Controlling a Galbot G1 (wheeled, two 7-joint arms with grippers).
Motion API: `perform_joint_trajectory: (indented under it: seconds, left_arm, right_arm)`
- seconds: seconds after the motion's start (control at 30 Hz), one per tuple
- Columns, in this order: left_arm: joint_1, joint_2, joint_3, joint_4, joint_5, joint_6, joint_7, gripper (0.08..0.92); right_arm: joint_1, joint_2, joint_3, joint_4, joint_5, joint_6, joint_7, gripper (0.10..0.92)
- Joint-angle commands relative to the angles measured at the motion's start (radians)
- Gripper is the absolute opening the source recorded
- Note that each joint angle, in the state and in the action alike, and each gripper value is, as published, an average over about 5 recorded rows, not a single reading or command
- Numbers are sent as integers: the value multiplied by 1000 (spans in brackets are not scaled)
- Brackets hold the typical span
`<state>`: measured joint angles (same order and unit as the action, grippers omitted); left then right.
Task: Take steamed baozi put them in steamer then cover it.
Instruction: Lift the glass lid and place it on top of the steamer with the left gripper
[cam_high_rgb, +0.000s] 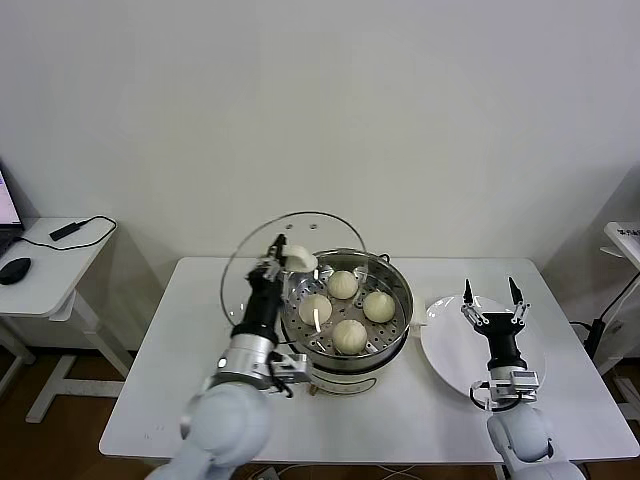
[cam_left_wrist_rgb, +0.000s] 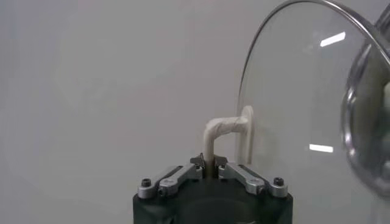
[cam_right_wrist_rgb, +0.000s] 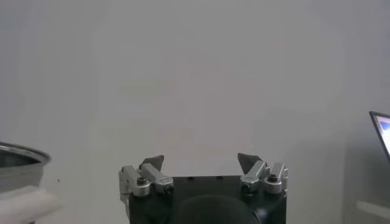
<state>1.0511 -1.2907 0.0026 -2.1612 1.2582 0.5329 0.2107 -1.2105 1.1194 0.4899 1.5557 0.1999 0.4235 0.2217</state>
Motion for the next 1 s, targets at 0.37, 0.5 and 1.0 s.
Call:
perform_joint_trajectory:
  seconds: [0.37, 0.5, 1.0]
  left_arm:
    - [-117, -194, 207, 226, 226, 128, 125, 194]
    - [-125, -218, 210, 262, 267, 125, 132, 194]
    - [-126, -284, 198, 350, 334, 121, 142, 194]
  right_arm:
    - [37, -6, -4, -39, 21, -54, -28, 823]
    - [37, -10, -2, -43, 24, -57, -31, 823]
    - [40, -5, 5, -56, 24, -54, -31, 823]
